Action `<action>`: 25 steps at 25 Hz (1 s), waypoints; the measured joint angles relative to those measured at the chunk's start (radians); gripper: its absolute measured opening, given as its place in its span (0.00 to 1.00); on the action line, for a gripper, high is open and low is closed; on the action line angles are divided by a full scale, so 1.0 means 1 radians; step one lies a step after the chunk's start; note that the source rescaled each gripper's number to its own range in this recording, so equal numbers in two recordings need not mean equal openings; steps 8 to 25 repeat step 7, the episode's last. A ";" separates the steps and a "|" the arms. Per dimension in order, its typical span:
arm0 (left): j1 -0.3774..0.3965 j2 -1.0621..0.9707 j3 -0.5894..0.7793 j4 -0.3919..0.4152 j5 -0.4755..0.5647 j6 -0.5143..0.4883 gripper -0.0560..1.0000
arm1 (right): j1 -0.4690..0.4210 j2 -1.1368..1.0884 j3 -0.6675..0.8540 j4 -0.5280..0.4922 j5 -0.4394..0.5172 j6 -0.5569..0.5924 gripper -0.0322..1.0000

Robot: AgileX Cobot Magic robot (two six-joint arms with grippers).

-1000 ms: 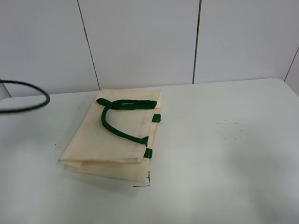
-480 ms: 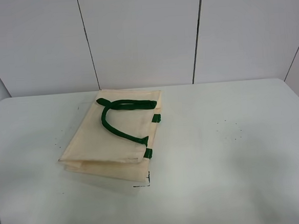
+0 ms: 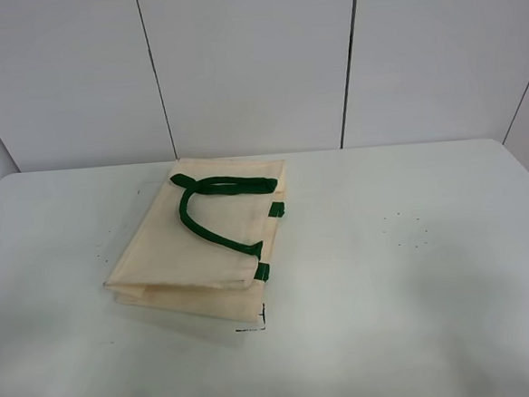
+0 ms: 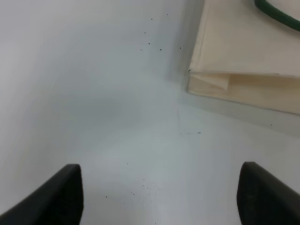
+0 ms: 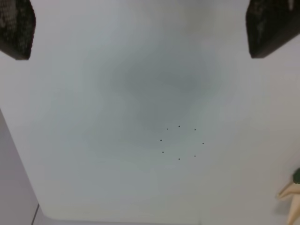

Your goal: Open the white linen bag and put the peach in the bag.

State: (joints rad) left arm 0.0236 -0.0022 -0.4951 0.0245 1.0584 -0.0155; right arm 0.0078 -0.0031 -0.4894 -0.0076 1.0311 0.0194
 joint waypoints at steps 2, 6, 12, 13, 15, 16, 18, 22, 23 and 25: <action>0.000 0.000 0.000 0.000 0.000 0.001 0.95 | 0.000 0.000 0.000 0.000 0.000 0.000 1.00; 0.000 -0.001 0.000 0.000 0.000 0.001 0.95 | 0.000 0.000 0.000 0.000 0.000 0.000 1.00; 0.000 -0.001 0.000 0.000 0.000 0.002 0.95 | 0.000 0.000 0.000 0.000 0.000 0.000 1.00; 0.000 -0.001 0.000 0.000 0.000 0.002 0.95 | 0.000 0.000 0.000 0.000 0.000 0.000 1.00; 0.000 -0.001 0.000 0.000 0.000 0.002 0.95 | 0.000 0.000 0.000 0.000 0.000 0.000 1.00; 0.000 -0.001 0.000 0.000 0.000 0.002 0.95 | 0.000 0.000 0.000 0.000 0.000 0.000 1.00; 0.000 -0.001 0.000 0.000 0.000 0.002 0.95 | 0.000 0.000 0.000 0.000 0.000 0.000 1.00; 0.000 -0.001 0.000 0.000 0.000 0.002 0.95 | 0.000 0.000 0.000 0.000 0.000 0.000 1.00; 0.000 -0.001 0.000 0.000 0.000 0.002 0.95 | 0.000 0.000 0.000 0.000 0.000 0.000 1.00; 0.000 -0.001 0.000 0.000 0.000 0.002 0.95 | 0.000 0.000 0.000 0.000 0.000 0.000 1.00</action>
